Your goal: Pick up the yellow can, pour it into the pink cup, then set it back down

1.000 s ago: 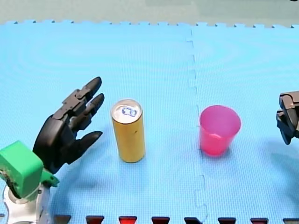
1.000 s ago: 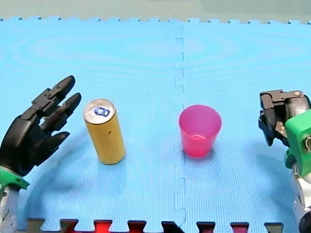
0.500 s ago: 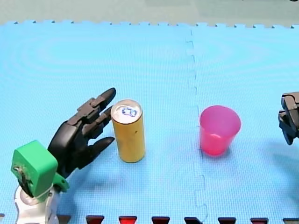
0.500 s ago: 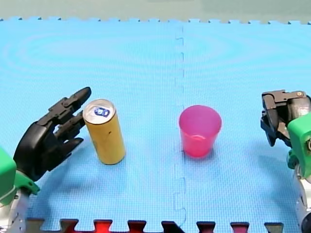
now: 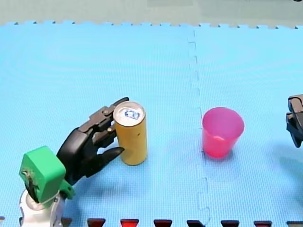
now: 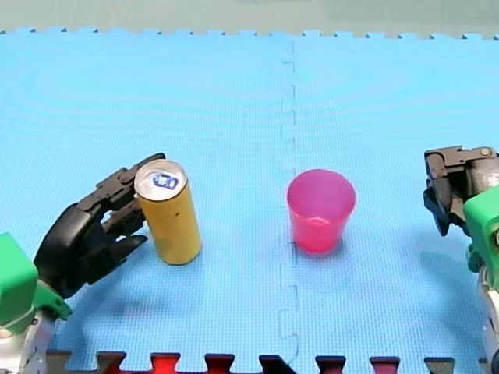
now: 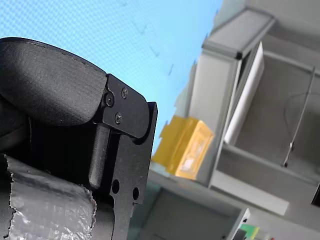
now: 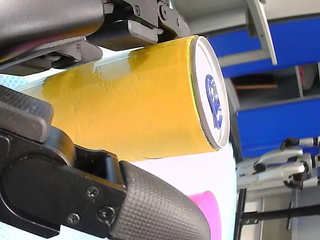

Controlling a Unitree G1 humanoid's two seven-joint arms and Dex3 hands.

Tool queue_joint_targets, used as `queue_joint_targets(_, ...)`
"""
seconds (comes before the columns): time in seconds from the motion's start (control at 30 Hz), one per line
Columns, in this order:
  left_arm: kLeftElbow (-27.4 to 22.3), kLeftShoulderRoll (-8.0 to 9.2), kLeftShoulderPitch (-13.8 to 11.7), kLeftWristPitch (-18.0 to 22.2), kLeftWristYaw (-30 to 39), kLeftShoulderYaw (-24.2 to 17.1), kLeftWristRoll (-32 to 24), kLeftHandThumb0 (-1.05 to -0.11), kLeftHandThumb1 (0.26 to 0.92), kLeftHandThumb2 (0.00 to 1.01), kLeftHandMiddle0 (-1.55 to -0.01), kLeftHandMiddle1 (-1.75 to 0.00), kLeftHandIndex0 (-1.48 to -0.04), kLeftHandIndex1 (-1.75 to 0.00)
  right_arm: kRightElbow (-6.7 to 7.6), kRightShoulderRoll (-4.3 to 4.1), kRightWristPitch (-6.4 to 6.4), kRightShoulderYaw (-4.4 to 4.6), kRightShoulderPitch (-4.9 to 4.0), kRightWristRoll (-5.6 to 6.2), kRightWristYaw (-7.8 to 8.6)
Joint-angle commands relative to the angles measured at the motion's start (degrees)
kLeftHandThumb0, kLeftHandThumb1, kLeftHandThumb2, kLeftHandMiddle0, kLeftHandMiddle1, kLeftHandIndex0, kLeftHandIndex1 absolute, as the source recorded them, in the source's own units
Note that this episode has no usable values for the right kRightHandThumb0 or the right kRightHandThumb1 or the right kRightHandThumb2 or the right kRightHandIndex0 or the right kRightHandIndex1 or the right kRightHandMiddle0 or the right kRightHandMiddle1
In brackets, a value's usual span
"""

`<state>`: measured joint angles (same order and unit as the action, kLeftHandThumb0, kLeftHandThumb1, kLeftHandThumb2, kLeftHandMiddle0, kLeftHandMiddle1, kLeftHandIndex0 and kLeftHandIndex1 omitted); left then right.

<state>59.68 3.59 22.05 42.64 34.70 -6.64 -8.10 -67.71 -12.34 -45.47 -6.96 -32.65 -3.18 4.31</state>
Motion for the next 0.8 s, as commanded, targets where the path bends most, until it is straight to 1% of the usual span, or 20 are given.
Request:
queue_joint_targets(0.0,-0.55,0.94,0.06,-0.55,0.65,0.07,-0.23,-1.048,0.921,0.06,-0.37,-0.03,-0.35,-0.01,-0.36,-0.49,-0.32,-0.02,0.05,0.04,-0.11)
queue_joint_targets(0.13,-0.15,1.79,0.65,-1.29,1.50,-0.23,-0.54,-1.048,0.921,0.05,-0.37,-0.02,-0.34,-0.01,-0.51,-0.72,-0.48,-0.08,0.13,0.15,0.03)
queue_joint_targets(0.27,0.45,2.12,0.98,-1.26,1.59,-0.20,-0.36,-1.048,0.920,0.04,-0.37,-0.02,-0.34,-0.01,-0.46,-0.80,-0.54,0.00,0.19,0.07,-0.07)
queue_joint_targets(0.53,1.52,2.20,1.46,-1.05,1.21,-0.53,-0.42,-1.048,0.920,0.03,-0.37,-0.02,-0.33,0.00,-0.10,-0.90,-0.46,0.19,0.25,-0.10,-0.41)
queue_joint_targets(0.77,2.44,2.09,1.84,-0.56,-0.20,-1.38,-0.66,-1.048,0.921,0.03,-0.37,-0.01,-0.32,0.00,0.21,-1.19,-0.47,0.21,0.49,-0.02,-0.22)
